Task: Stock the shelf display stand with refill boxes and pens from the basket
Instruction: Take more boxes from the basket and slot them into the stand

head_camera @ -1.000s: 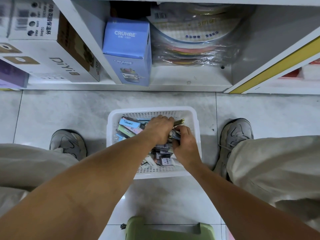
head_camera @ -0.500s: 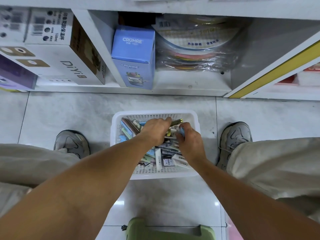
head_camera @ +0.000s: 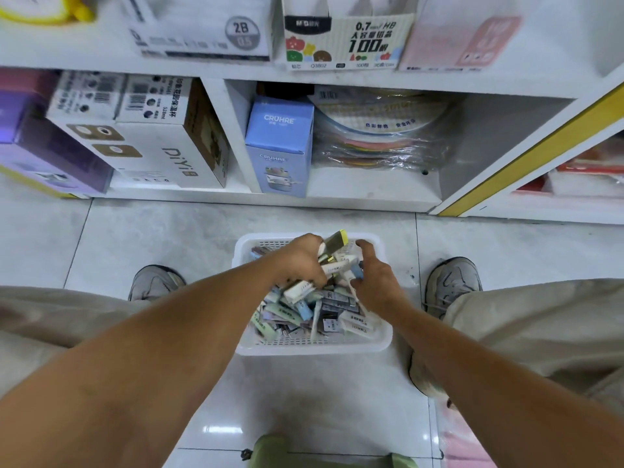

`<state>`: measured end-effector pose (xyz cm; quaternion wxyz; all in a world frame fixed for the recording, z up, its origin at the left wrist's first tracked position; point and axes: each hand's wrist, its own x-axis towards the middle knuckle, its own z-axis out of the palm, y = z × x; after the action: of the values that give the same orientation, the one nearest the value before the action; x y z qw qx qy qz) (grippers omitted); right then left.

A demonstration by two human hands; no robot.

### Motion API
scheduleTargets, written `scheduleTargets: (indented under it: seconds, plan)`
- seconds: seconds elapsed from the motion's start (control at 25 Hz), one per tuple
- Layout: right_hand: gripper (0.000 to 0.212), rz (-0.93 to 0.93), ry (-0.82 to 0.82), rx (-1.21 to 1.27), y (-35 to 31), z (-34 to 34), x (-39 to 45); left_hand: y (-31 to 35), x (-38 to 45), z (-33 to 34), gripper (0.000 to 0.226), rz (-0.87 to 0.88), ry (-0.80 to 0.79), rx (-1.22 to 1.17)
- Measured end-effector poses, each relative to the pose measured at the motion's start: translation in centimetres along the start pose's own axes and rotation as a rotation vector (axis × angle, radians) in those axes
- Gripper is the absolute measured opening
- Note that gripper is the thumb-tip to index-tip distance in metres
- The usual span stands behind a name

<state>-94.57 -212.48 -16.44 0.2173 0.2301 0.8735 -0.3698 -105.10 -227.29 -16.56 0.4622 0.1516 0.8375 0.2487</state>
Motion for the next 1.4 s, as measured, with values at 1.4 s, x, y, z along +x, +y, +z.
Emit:
scheduleTargets:
  seconds: [1.4]
  plan:
    - [0.024,-0.712,0.134,0.537,-32.5,-23.1,-8.6,11.1,-29.3,-28.7,0.043,0.3,0.559,-0.998]
